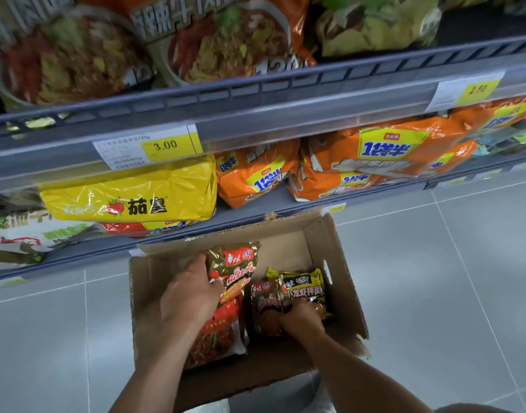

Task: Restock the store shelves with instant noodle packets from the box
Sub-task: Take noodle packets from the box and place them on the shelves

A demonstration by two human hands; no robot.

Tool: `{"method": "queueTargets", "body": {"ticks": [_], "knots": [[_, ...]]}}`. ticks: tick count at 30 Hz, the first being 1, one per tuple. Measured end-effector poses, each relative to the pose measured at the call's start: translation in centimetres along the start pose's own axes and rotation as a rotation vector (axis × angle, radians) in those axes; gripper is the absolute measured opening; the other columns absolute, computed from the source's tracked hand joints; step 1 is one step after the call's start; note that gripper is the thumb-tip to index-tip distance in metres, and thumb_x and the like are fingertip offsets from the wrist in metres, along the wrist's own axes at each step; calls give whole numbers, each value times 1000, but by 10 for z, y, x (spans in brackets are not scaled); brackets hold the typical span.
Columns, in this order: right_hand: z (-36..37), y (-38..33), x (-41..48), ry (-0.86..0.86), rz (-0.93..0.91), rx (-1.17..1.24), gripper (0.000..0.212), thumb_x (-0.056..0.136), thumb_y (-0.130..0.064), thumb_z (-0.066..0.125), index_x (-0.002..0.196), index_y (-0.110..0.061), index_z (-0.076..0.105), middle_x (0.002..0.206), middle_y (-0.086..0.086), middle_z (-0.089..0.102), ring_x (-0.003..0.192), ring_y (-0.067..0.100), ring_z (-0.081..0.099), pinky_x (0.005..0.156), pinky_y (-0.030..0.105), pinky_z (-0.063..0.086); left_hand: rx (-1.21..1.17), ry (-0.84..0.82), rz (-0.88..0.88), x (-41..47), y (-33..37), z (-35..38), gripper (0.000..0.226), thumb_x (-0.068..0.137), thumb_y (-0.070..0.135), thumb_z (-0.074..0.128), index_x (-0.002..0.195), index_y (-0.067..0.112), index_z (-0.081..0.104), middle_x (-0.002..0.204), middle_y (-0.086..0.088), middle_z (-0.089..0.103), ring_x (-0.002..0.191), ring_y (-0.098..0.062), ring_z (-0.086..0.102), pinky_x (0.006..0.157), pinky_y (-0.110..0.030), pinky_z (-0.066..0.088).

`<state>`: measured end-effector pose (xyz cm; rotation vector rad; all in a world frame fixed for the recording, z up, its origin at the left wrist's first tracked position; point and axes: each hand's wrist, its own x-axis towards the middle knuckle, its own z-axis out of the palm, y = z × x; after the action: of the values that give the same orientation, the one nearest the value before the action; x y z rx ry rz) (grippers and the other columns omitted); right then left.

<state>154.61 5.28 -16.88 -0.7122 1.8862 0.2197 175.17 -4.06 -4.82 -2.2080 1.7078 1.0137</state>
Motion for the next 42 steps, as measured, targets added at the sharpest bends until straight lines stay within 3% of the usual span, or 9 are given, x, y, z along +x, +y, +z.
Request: {"method": "queueTargets", "body": {"ticks": [3, 12, 23, 27, 30, 34, 36, 39, 42], "knots": [[-28, -5, -27, 50, -4, 34, 40, 78, -54, 75, 101, -22, 67, 80, -9, 61, 80, 11, 61, 71, 27, 52, -36, 6, -17, -20, 7, 0, 46, 91, 40, 61, 132, 32, 43, 122, 1, 66, 107, -29, 65, 85, -38, 54], [-120, -20, -144, 136, -51, 35, 37, 78, -46, 71, 108, -25, 70, 109, -3, 72, 100, 19, 66, 86, 29, 55, -258, 110, -155, -115, 19, -41, 40, 89, 34, 70, 124, 23, 53, 120, -5, 69, 106, -31, 66, 81, -41, 54], [-263, -32, -362, 183, -173, 13, 40, 72, -41, 75, 107, -24, 68, 106, 0, 73, 99, 23, 67, 76, 26, 51, -356, 116, -137, -265, 79, -226, 23, 87, 22, 68, 108, 19, 61, 94, -1, 66, 80, -22, 58, 64, -30, 40], [-307, -25, -434, 214, -292, -14, 30, 82, -35, 72, 108, -20, 69, 103, 2, 72, 104, 27, 66, 78, 29, 48, -422, 100, -104, -326, 101, -281, 24, 86, 24, 73, 107, 24, 61, 93, 6, 67, 86, -20, 65, 65, -28, 44], [-338, -14, -479, 198, -415, -2, 30, 84, -32, 72, 113, -22, 69, 90, -7, 68, 92, 17, 69, 74, 26, 49, -443, 99, -77, -360, 111, -313, 24, 86, 29, 73, 105, 20, 61, 94, 3, 69, 86, -22, 65, 68, -32, 47], [-385, 1, -536, 202, -556, 54, 20, 87, -26, 75, 105, -29, 65, 88, -12, 65, 72, -4, 59, 60, 5, 44, -532, 103, -29, -408, 133, -345, 16, 87, 24, 76, 83, 23, 60, 79, 4, 67, 81, -24, 65, 65, -32, 43], [-408, 7, -559, 209, -622, 86, 19, 86, -27, 76, 98, -34, 63, 88, -14, 67, 76, -1, 64, 66, 11, 52, -589, 81, 7, -427, 141, -358, 17, 86, 28, 77, 89, 21, 61, 83, 3, 67, 87, -25, 65, 67, -33, 43], [-438, 13, -585, 208, -676, 128, 18, 87, -30, 76, 95, -39, 64, 90, -12, 70, 88, 11, 69, 82, 42, 59, -650, 62, 87, -445, 149, -366, 50, 85, 37, 78, 119, 5, 61, 112, -7, 71, 110, -30, 63, 84, -39, 50], [-465, 16, -608, 210, -735, 158, 12, 88, -26, 76, 89, -33, 66, 70, -15, 63, 72, 6, 64, 78, 44, 60, -730, 57, 162, -468, 165, -382, 14, 88, 19, 76, 93, 14, 65, 79, 10, 74, 83, -20, 66, 67, -30, 49]]}}
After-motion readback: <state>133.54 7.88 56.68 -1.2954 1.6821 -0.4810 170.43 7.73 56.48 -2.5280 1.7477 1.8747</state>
